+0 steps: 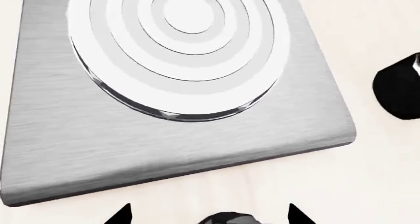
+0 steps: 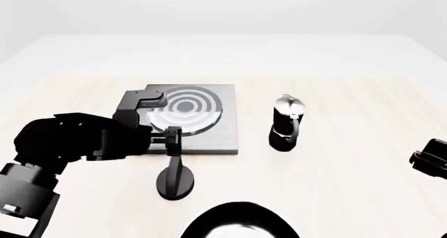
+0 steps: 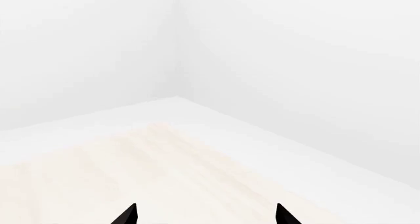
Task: Turn on the stove and put the frying pan on it.
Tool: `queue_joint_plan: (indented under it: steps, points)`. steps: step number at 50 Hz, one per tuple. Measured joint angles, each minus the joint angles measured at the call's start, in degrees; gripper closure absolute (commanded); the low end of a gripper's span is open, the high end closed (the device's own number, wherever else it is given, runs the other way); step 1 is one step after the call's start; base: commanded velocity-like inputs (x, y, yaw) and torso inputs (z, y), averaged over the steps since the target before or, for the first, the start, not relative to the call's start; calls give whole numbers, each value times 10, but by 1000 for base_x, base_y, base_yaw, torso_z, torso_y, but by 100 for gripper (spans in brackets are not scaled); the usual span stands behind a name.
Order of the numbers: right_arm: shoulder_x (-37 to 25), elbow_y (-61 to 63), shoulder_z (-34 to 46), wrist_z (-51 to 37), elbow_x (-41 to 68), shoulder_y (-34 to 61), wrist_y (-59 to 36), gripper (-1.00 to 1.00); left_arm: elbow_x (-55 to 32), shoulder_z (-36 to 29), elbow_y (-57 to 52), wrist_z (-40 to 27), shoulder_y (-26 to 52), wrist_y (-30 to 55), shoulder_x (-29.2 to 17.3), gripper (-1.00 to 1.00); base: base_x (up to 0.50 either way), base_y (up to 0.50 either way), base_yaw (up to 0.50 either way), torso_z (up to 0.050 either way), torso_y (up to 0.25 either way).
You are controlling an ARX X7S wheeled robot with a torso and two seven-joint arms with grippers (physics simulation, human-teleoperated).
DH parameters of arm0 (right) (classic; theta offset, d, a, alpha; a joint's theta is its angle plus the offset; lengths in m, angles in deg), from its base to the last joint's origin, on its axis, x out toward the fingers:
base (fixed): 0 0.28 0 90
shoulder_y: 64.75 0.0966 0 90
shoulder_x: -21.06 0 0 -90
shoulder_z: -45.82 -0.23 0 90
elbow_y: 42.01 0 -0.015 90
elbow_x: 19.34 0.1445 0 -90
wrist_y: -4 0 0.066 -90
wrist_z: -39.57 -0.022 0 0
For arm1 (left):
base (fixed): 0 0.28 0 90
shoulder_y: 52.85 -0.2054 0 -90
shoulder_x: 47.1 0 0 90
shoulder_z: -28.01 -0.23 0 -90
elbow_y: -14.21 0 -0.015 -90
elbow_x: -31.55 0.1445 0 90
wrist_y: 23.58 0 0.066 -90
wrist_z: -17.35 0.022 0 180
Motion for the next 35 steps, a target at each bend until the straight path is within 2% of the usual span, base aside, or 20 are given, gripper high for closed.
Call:
queue_joint_plan:
  steps: [6, 12, 16, 20, 27, 35]
  points:
    - [-1, -3, 13, -1, 1, 6, -3, -100, -62, 58, -120, -60, 5, -4, -41, -100, 0, 0, 0, 0, 2]
    - [-2, -3, 25, 3, 6, 13, -9, -100, -142, 104, -232, -147, 35, 34, -96, -100, 0, 0, 0, 0, 0]
    - [-3, -3, 28, 10, 15, 19, -14, -100, -179, 118, -301, -175, 47, 68, -135, -100, 0, 0, 0, 0, 0]
    - [-4, -1, 28, 17, 23, 24, -20, -100, -161, 114, -378, -141, 57, 88, -178, -100, 0, 0, 0, 0, 0]
    - [-8, 0, 28, 31, 37, 30, -34, -100, -129, 92, -499, -37, 75, 112, -251, -100, 0, 0, 0, 0, 0]
    - [-13, -4, 34, 33, 41, 32, -41, -100, -223, 71, -619, 3, 91, 145, -308, -100, 0, 0, 0, 0, 0]
